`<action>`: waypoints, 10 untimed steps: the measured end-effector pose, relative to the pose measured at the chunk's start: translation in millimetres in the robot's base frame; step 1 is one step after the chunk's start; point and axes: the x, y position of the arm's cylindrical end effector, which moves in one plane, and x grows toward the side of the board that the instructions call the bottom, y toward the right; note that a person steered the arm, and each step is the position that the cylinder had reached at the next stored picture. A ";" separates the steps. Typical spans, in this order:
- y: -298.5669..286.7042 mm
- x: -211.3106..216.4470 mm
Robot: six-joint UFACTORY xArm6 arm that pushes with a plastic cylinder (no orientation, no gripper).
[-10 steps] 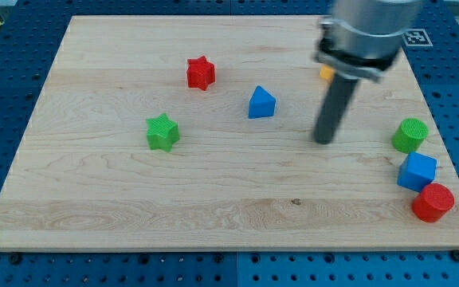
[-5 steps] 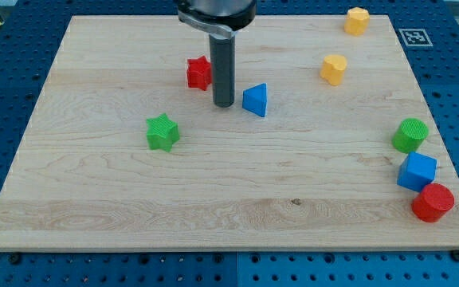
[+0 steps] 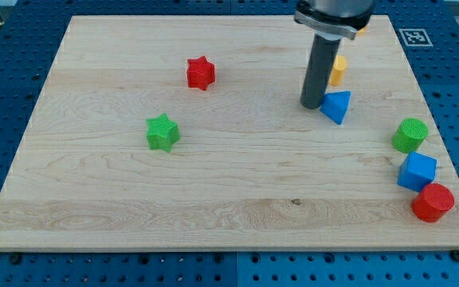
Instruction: Push the blue triangle closer to the green circle
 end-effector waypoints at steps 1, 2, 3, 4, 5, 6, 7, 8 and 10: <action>22.6 4.4; 36.4 7.2; 41.4 7.5; 81.3 7.4; 116.8 12.0; 122.8 12.2; 124.4 17.6; 124.4 26.9; 143.0 33.0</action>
